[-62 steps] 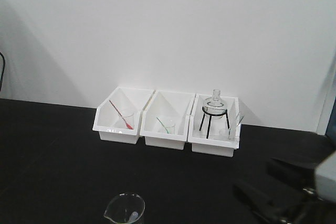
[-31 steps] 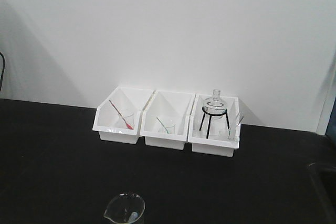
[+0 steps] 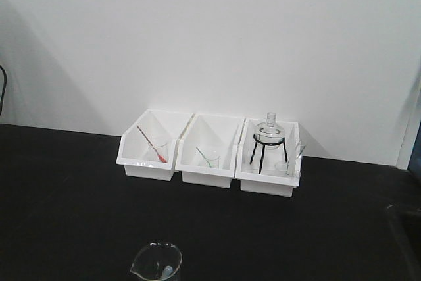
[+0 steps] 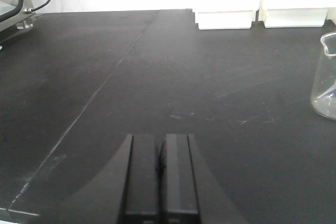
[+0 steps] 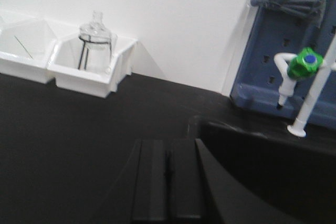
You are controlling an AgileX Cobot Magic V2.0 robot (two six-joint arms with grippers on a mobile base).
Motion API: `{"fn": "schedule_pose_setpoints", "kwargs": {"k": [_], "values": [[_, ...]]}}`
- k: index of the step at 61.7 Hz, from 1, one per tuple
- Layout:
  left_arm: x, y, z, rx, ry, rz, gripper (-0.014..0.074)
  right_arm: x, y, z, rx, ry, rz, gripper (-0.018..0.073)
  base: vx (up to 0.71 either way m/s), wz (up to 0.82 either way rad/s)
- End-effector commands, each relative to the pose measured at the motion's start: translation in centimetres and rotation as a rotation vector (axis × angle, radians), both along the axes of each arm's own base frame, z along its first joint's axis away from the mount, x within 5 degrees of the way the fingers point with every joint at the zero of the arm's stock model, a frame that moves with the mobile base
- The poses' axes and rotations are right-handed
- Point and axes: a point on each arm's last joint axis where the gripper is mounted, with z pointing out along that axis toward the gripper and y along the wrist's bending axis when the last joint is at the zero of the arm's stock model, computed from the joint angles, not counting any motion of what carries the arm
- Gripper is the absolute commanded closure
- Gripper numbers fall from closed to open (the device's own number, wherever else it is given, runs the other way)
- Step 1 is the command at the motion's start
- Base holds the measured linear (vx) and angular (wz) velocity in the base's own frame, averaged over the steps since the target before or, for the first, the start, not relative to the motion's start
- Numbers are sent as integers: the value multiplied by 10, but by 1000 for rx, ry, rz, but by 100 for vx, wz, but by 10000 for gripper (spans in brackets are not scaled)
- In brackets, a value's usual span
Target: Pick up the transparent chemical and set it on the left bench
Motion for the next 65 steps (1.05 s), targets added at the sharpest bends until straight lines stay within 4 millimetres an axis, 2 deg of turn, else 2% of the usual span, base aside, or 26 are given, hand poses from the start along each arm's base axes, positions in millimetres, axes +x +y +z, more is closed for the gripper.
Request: {"fn": "schedule_pose_setpoints", "kwargs": {"k": [1,9,65], "values": [[-1,0,3,-14,-81,-1,600,0,1,-11,0,-120,-17,569,0,0],[-1,0,3,-14,-81,-1,600,9,1,-53,155,-111,-23,566,0,0],[-1,0,3,-14,-81,-1,600,9,1,-52,174,-98,-22,566,0,0]]}}
